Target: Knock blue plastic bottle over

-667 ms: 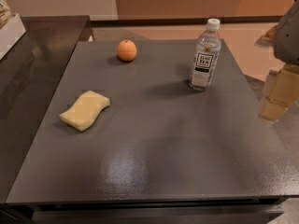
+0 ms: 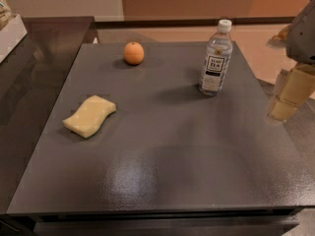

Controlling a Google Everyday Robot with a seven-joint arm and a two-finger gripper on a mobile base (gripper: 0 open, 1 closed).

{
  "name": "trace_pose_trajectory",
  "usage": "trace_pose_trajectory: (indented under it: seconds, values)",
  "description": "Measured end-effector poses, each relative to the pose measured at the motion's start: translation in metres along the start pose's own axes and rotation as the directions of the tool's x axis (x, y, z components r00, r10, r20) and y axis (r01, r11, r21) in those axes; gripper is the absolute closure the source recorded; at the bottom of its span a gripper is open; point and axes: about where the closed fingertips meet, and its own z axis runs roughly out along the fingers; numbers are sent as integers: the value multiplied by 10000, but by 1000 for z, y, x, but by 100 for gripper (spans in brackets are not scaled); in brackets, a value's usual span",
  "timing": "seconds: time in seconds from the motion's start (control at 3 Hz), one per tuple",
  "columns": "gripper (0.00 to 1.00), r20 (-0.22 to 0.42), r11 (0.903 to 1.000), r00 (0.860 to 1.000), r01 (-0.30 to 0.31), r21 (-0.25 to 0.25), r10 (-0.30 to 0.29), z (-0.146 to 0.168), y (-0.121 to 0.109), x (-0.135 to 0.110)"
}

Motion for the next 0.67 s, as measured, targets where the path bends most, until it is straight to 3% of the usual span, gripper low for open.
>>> trace_pose_trajectory:
  seconds: [0.33, 0.67]
  values:
    - [0, 909, 9989, 9948, -462, 50, 456, 15, -25, -3]
    - [0, 1748, 9921, 9775, -1233, 208, 1179, 32, -61, -1]
